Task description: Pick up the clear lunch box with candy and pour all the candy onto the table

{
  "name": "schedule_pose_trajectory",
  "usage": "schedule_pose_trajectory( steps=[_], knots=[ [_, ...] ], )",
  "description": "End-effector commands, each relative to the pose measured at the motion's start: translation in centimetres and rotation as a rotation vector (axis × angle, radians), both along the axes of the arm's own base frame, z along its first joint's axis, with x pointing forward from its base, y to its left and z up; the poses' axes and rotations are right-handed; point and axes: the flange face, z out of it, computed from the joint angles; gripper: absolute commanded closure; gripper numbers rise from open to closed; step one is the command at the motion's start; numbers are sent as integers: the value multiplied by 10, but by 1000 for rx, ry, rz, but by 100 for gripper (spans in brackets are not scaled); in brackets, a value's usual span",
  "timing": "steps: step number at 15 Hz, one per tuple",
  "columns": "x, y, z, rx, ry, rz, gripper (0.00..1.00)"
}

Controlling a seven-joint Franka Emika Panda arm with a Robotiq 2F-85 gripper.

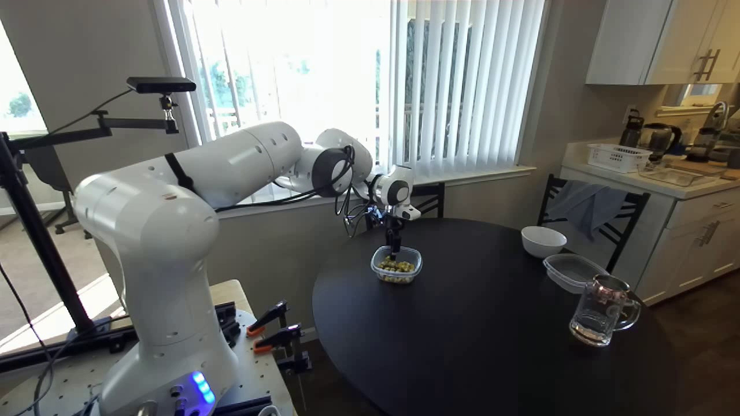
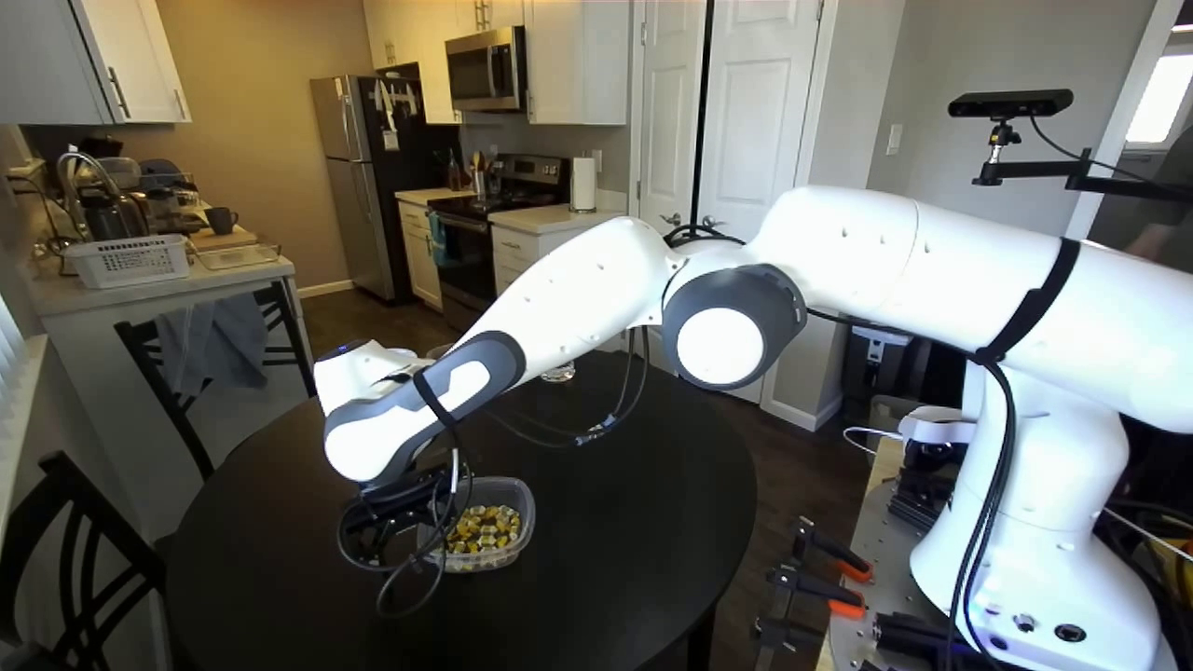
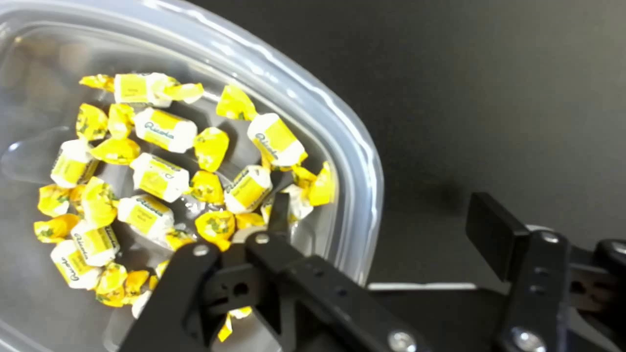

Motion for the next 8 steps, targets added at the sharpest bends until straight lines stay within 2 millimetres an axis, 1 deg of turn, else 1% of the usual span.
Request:
schedule_pose_trajectory(
  steps=[1, 3, 6, 8],
  knots=[
    [1, 4, -1, -7, 2, -5, 40],
    [4, 7, 7, 1, -7, -1, 52],
    [8, 13, 20, 14, -26, 8, 73],
    [9, 15, 23, 16, -34, 11, 86]
  ],
)
